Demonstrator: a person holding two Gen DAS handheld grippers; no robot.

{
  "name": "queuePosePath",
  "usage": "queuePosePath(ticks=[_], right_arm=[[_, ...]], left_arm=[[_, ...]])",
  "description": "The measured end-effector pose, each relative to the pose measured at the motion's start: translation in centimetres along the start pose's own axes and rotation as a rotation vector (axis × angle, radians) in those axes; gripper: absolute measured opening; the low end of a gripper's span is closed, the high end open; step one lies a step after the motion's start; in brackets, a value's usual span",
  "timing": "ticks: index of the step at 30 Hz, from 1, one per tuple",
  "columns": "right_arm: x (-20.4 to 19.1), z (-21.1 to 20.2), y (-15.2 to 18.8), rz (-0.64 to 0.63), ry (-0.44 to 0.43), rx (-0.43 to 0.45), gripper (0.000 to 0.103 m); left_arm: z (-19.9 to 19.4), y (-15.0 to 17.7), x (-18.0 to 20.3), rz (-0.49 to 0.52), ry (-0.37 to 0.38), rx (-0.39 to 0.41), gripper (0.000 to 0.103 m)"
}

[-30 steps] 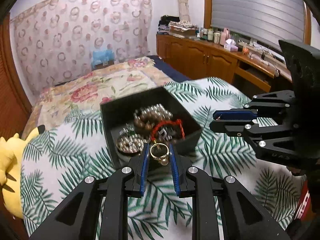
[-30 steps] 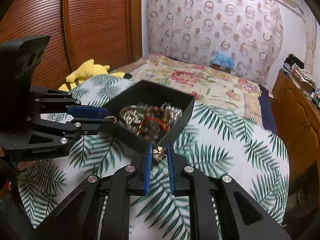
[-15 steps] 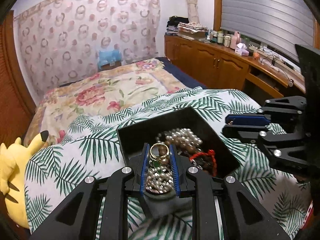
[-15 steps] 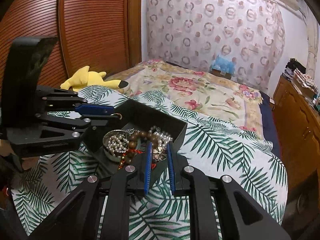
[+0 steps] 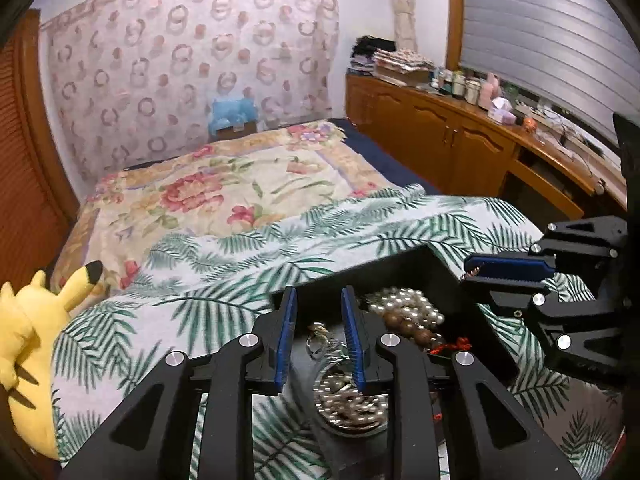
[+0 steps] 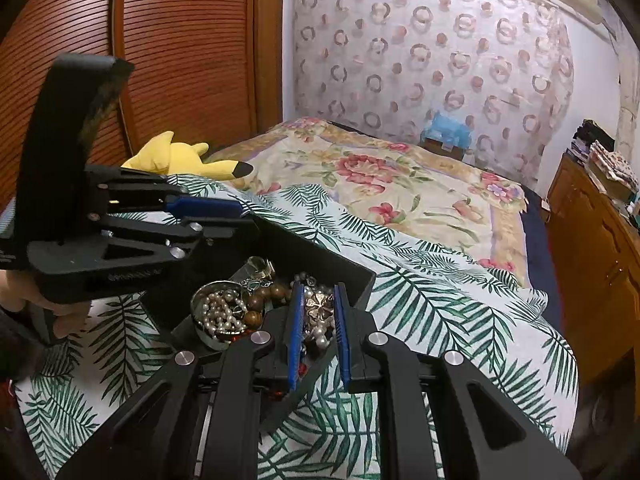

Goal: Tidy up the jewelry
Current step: 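Drop the gold ring into the box with left tool while right tool drops the earring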

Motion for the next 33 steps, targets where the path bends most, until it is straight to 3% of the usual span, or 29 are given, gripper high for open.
queuePosePath(ticks=[7, 10, 12, 15, 20, 26, 27, 29, 33], right_arm=[[-1.1, 2.1, -0.5, -0.014, -0.017, -0.027, 0.017], [-1.8, 3.1, -0.8, -0.021, -0.027, -0.041, 0.017], [-2.4, 3.7, -1.1, -0.025, -0.038, -0.048, 0.017], [-3.2, 4.3, -1.6, -0.029, -0.046, -0.048, 0.017], [-3.8, 4.9, -2.1, -0.028, -0.049, -0.048, 0.017], [-3.8, 5.2, -2.2, -0.004, -0.045, -0.047, 0.018], [-3.8, 5.0, -2.1, 0.001, -0.043, -0.045, 0.021], [-3.7, 4.5, -1.8, 0.01, -0.034, -0.029, 0.039], [-3.4, 3.2, -1.2, 0.044, -0.035, -0.017, 0.039]], left_arm=[[-1.7, 0.8, -2.2, -0.048, -0.042, 0.025, 0.033], [-2.3, 1.3, -3.2, -0.071, -0.063, 0.031, 0.048], [-2.8, 1.6, -4.0, -0.096, -0.087, 0.038, 0.065], [-3.5, 2.2, -5.0, -0.137, -0.113, 0.054, 0.082], [-4.0, 2.9, -6.2, -0.168, -0.156, 0.043, 0.09], [-4.7, 3.8, -6.4, -0.173, -0.184, 0.027, 0.092], [-4.9, 4.0, -6.2, -0.173, -0.184, 0.027, 0.092], [-5.1, 4.1, -6.2, -0.168, -0.187, 0.029, 0.092], [-6.4, 4.6, -5.1, -0.159, -0.201, 0.033, 0.093]])
Point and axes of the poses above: each gripper's, at about its wrist camera, not at the fingertips, and z roughly the way its jaws point, x to its right, y to its underside, the point moved 1 cm from there along z, roughly the way its jaws point, and after that the axes turned 15 degrees about z, right-handed, at the moved point
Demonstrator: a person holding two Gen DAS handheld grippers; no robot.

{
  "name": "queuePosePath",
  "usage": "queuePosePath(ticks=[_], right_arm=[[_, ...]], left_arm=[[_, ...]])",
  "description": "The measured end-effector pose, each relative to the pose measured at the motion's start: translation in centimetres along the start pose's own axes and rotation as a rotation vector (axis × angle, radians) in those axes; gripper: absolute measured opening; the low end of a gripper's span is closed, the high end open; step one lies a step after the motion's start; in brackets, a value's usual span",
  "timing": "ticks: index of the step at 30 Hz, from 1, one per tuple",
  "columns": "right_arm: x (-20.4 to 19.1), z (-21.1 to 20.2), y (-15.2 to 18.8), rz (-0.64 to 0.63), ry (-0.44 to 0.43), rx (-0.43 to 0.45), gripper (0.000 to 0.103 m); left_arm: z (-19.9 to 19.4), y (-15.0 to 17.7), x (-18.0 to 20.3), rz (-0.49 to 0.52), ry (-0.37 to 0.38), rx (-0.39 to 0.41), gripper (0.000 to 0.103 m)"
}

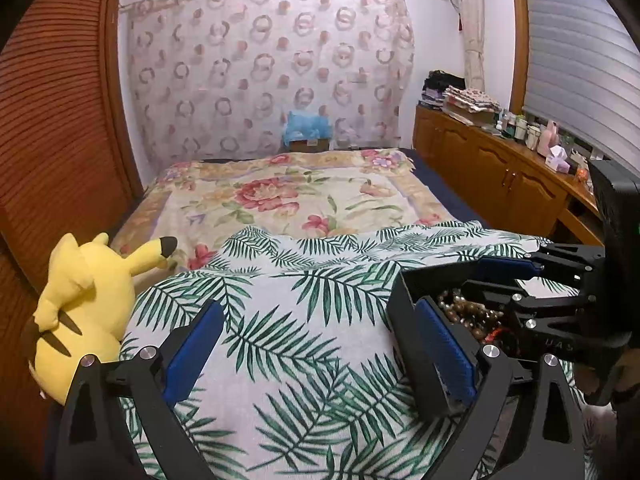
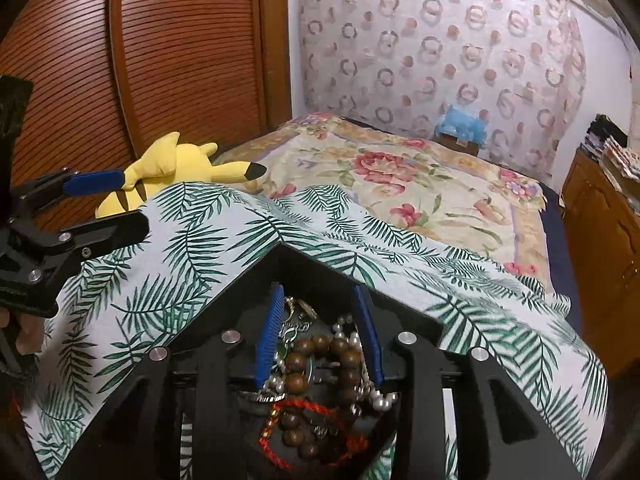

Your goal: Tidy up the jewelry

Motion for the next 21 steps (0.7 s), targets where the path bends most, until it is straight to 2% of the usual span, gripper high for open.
queuePosePath(ticks=[3, 9, 11, 14, 17, 21], right_arm=[[0.3, -1.4, 0.8, 0.027, 0.009, 0.02, 0.045], [0.8, -4.7, 2.8, 0.075, 0.068, 0.074, 0.069], [0.8, -5.8, 3.8, 0.091, 0.09, 0.094, 0.082], [0.7, -7.3, 5.1, 0.107, 0.117, 0.119, 0.092], [0.8, -8.7, 6.2, 0.128, 0.148, 0.145, 0.1], [0.8, -10.4, 7.3, 0.155, 0.176, 0.174, 0.1]], left_arm=[[-1.0, 0.4, 0.6, 0.009, 0.0, 0.002, 0.093], [-3.3, 1.7, 2.1, 0.021, 0.004, 0.004, 0.093], [-4.0, 2.0, 2.6, 0.024, 0.004, 0.002, 0.093], [-5.1, 2.7, 3.5, 0.029, 0.0, -0.001, 0.093], [-5.9, 3.3, 4.4, 0.027, -0.005, -0.007, 0.094], [-6.8, 4.0, 5.1, 0.022, 0.001, -0.007, 0.095]])
Point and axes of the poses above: each gripper's, at about its wrist camera, not at the fingertips, and z roughly the way its jaws point, x to its right, y to its underside, the point moved 1 cm from there along z, roughly the way its jaws point, and after that the axes turned 15 degrees about z, right-handed, at the moved point
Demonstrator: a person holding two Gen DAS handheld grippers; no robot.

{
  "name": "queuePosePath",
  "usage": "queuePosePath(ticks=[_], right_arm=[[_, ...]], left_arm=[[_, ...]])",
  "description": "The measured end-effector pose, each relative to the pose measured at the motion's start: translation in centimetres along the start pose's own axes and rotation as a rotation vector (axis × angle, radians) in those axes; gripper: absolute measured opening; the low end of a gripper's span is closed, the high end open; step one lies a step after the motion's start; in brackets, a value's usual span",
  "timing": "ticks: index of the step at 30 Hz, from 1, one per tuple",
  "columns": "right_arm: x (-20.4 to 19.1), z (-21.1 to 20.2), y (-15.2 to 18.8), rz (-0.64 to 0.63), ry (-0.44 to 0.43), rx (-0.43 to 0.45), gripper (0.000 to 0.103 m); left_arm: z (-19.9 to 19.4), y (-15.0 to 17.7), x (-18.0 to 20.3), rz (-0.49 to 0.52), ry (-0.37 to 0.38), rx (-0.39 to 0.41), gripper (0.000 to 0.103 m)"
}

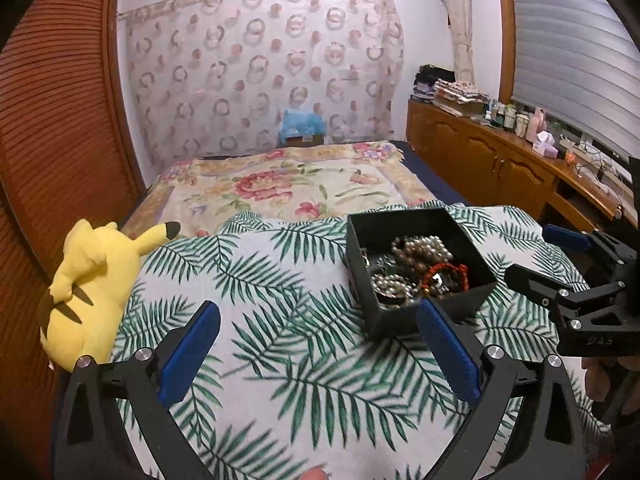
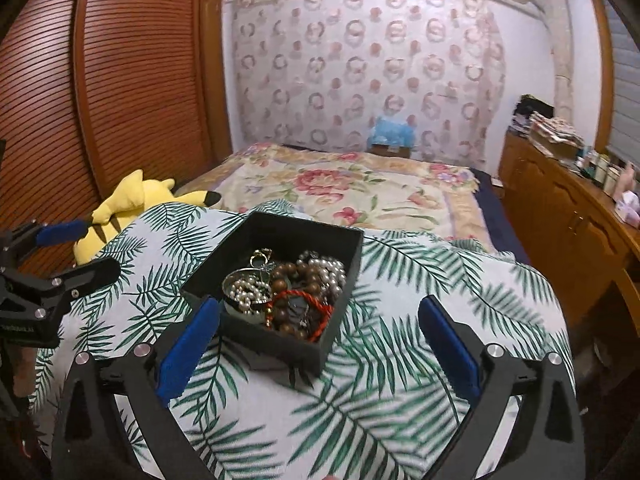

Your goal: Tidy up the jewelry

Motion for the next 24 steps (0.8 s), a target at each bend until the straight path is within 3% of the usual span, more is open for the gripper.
queuePosePath(ticks=[14, 24], right_arm=[[0.8, -7.3, 1.1, 0.09, -0.012, 0.135, 0.1], [1.1, -8.1, 1.1, 0.099, -0.003, 0.162, 0.1]], left_arm=[[-4.3, -0.1, 1.7, -0.009, -0.001, 0.062, 0.095], [-5.4, 0.0, 2.3, -0.005, -0.012, 0.081, 0.095]])
Point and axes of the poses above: each gripper's, at about its wrist camera, not at the fingertips, and z roughly the way its jaws point, x to its right, y to its underside, the point moved 1 cm from there along z, roughly the way its jaws point, and after that the axes turned 15 degrees about z, right-handed, at the moved point
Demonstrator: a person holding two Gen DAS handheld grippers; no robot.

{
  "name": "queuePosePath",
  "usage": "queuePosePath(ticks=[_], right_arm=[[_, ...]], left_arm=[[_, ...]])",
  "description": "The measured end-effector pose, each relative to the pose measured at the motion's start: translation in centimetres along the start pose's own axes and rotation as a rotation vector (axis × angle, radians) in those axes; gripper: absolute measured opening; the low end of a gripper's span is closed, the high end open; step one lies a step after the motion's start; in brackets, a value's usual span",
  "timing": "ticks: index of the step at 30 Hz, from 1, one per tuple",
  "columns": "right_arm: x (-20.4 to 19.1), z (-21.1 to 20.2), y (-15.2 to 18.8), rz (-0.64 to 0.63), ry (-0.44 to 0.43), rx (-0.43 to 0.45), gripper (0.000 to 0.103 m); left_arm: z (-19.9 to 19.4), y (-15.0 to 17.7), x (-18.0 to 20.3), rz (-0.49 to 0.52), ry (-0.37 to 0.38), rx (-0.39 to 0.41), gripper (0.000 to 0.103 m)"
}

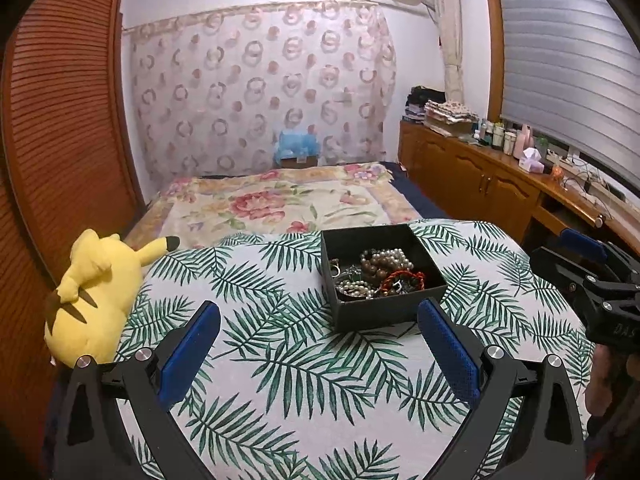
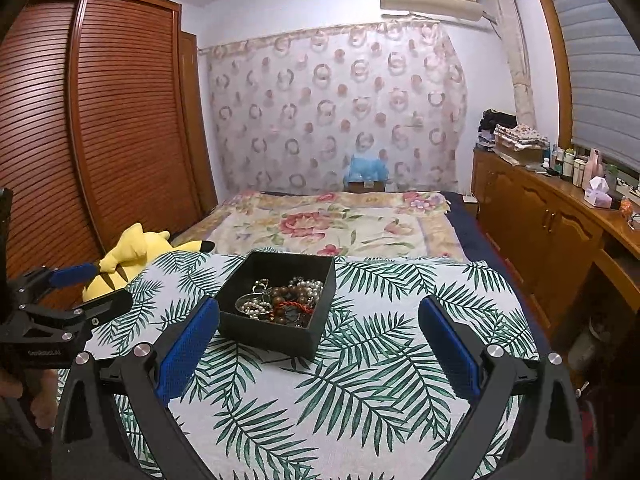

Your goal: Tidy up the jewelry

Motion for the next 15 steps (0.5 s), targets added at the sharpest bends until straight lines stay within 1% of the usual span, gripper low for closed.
queuePosePath(ticks=[15], right_arm=[[0.13, -0.06, 0.09, 0.002, 0.005, 0.002, 0.1]], left_arm=[[-0.19, -0.11, -0.21, -0.007, 0.005, 0.0, 0.095]])
Point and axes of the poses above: each gripper's, at about its wrist camera, not at the fingertips, and z roughly the way its jaws point, x to its right, y to its underside, the point moved 1 cm from there along z, roughly the way its jaws point, and after that the axes turned 15 degrees about z, right-handed, at the moved point
